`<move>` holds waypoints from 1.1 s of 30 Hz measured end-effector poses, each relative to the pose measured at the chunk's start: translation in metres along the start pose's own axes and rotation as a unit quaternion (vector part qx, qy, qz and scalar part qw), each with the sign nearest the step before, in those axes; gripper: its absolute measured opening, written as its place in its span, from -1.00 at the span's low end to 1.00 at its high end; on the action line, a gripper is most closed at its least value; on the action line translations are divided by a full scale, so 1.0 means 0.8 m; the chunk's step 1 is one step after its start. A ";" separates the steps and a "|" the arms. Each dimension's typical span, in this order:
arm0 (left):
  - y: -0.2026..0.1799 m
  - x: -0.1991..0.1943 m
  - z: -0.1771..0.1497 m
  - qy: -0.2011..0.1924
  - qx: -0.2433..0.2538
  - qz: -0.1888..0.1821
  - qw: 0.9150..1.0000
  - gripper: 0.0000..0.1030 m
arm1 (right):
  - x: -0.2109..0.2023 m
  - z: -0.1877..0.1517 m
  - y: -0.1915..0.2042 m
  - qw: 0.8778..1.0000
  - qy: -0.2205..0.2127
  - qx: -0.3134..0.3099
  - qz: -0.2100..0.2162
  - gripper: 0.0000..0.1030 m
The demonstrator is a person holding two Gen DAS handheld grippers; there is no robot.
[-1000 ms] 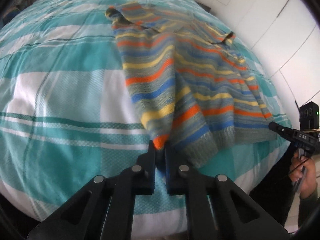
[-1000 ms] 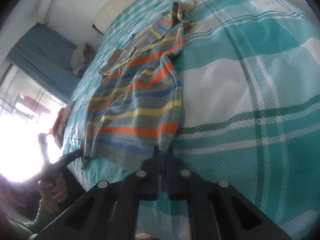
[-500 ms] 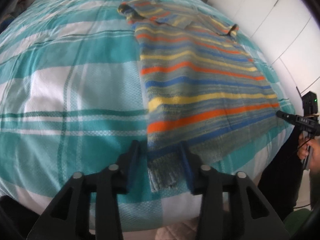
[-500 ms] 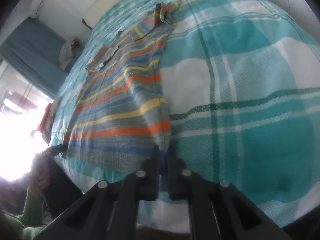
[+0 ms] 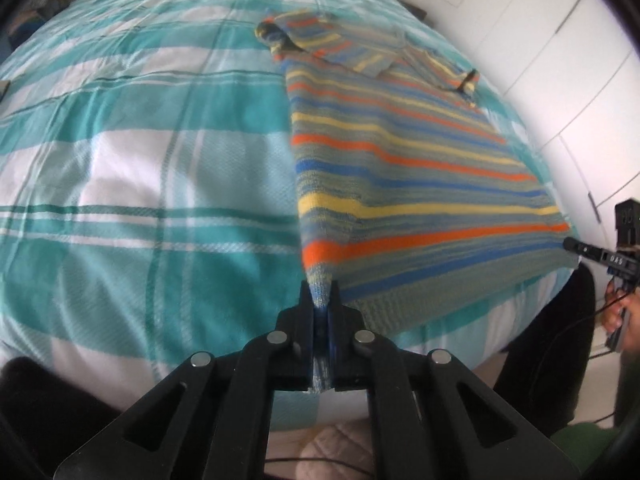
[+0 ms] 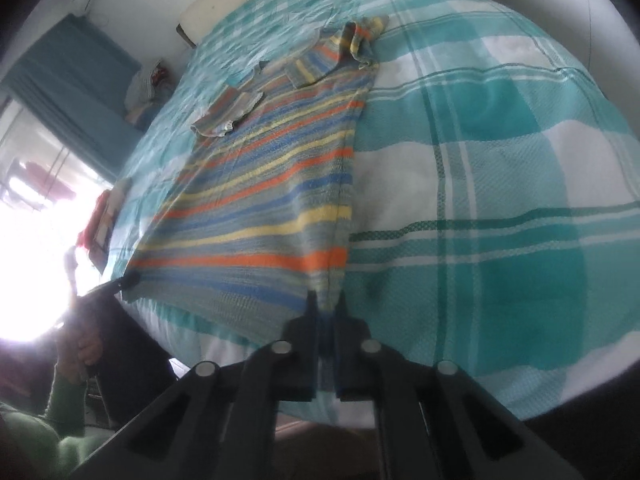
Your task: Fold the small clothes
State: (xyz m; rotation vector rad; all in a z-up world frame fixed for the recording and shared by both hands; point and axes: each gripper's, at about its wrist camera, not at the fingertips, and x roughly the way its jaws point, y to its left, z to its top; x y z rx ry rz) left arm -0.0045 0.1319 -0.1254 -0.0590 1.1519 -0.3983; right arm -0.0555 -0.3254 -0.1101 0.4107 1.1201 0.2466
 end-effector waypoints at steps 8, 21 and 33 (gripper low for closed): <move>0.015 0.039 -0.006 0.013 -0.026 0.008 1.000 -0.94 | 0.043 -0.028 -0.051 0.998 0.035 0.050 -0.019 -0.93; -0.007 -0.042 -0.004 -0.055 0.029 0.164 0.984 0.28 | -0.014 0.003 -0.019 0.976 0.037 -0.095 -0.190 -0.28; -0.095 0.079 0.052 -0.161 0.085 0.093 0.979 0.72 | 0.104 0.286 0.117 0.939 -0.028 -0.322 -0.120 -0.01</move>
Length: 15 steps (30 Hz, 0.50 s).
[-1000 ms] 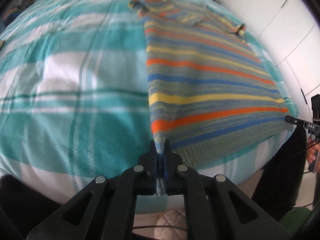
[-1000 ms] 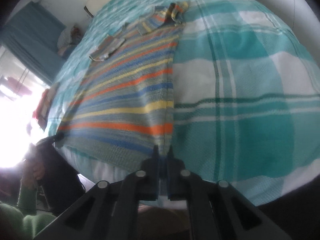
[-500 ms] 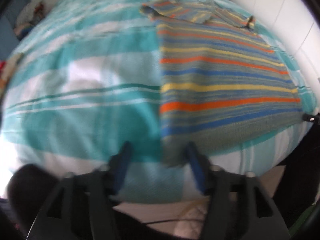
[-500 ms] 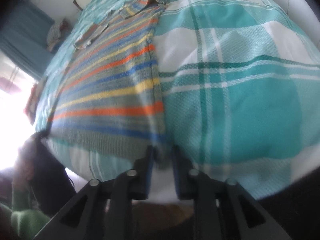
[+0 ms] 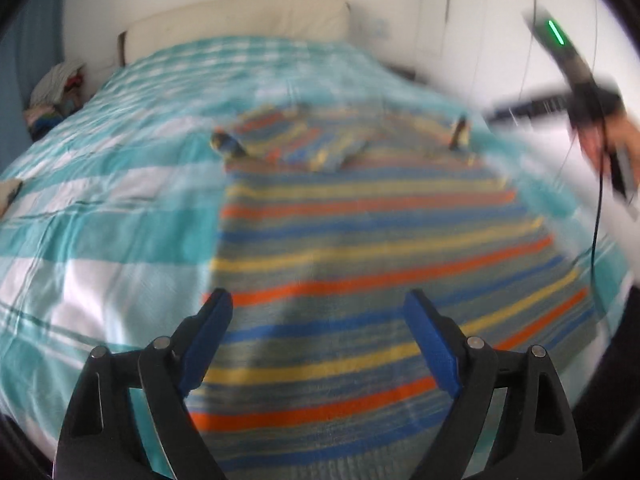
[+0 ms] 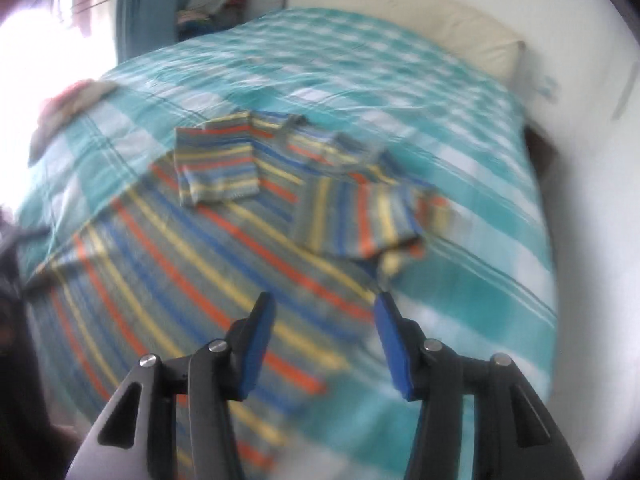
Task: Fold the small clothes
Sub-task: 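Grasp a sweater sleeve cuff with the right gripper and lift it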
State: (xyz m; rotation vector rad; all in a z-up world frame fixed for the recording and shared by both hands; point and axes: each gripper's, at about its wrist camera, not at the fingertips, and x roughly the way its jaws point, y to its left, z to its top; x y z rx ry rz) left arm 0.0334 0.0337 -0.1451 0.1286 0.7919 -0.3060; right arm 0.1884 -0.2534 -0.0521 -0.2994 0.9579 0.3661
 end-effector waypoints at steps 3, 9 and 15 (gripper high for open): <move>-0.016 0.015 -0.015 0.015 0.034 0.016 0.999 0.71 | 0.075 0.033 0.017 0.999 0.034 -0.005 0.024 -0.01; -0.008 0.008 -0.017 0.015 0.018 0.000 1.000 0.81 | 0.164 0.039 0.009 0.998 0.032 0.061 -0.001 -0.65; 0.002 0.008 -0.019 0.020 -0.005 -0.008 1.000 0.82 | 0.058 -0.028 -0.147 0.965 -0.066 0.254 -0.025 -0.94</move>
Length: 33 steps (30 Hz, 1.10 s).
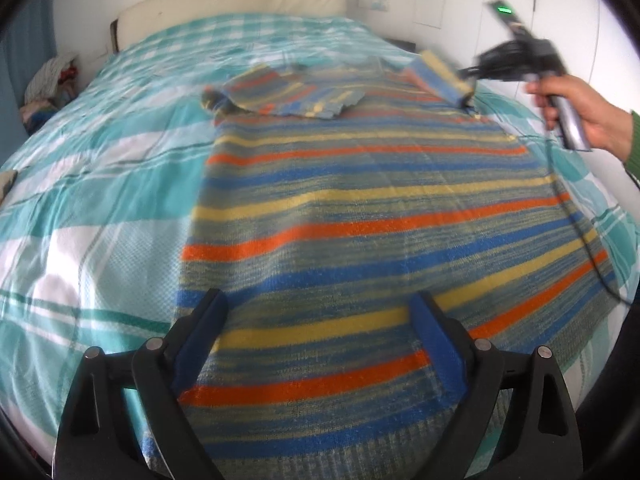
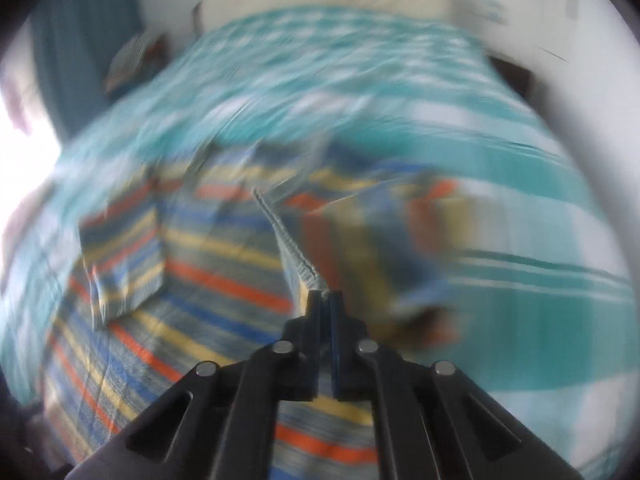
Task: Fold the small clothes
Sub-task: 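Grasp a sweater sleeve cuff with the right gripper and lift it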
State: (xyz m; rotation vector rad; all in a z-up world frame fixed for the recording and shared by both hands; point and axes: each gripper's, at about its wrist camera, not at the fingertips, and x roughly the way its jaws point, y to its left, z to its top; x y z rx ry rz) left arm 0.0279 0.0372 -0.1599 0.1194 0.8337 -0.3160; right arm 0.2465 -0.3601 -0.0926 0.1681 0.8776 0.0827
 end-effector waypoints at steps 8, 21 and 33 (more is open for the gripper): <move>0.000 0.007 0.000 -0.001 -0.010 -0.001 1.000 0.87 | -0.121 -0.099 -0.281 0.960 -0.046 0.267 -0.063 -0.94; 0.002 0.006 -0.004 -0.009 -0.016 -0.002 1.000 0.90 | -0.091 -0.173 -0.319 0.904 -0.070 0.414 0.076 -0.54; 0.000 0.007 -0.005 -0.009 -0.009 0.004 1.000 0.93 | -0.083 -0.151 -0.263 0.951 0.016 0.277 -0.135 -1.00</move>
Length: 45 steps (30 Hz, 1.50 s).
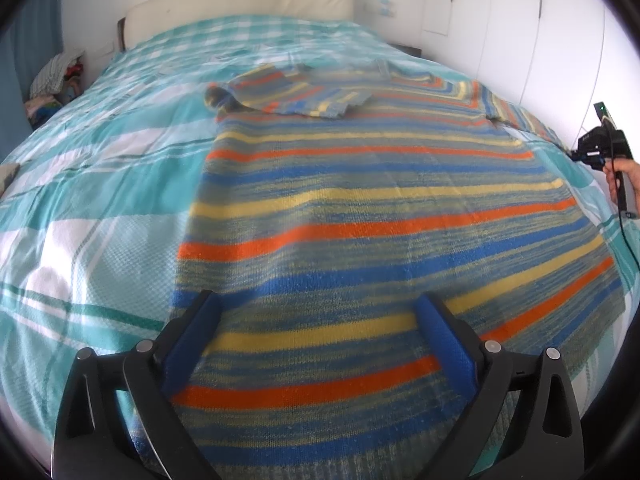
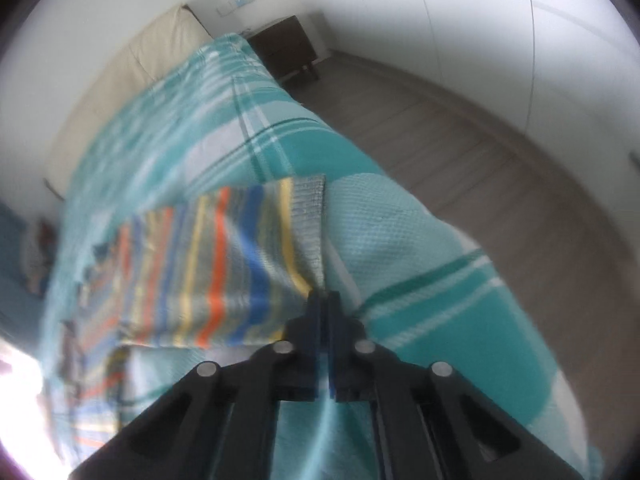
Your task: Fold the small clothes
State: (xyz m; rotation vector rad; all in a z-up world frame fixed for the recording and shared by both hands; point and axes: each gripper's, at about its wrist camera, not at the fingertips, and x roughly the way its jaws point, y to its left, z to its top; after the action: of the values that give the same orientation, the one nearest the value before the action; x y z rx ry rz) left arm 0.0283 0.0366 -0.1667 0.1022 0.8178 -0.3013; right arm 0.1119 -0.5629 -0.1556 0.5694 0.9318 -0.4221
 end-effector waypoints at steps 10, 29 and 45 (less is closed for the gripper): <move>0.001 -0.051 -0.006 0.029 0.012 0.007 0.999 0.92 | -0.075 -0.041 -0.013 0.995 -0.081 -0.046 0.033 0.17; 0.024 -0.141 0.167 -0.037 0.080 -0.015 0.996 0.93 | -0.125 -0.307 0.198 0.909 0.006 -0.380 0.169 0.34; -0.066 0.192 0.224 0.118 0.243 0.032 0.962 0.49 | -0.106 -0.337 0.199 0.913 -0.020 -0.382 0.144 0.54</move>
State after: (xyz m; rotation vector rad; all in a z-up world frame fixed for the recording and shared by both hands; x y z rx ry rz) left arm 0.2368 -0.0848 -0.1555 0.6335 0.9616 -0.4301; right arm -0.0118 -0.2630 -0.1674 -0.0286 0.8736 0.2092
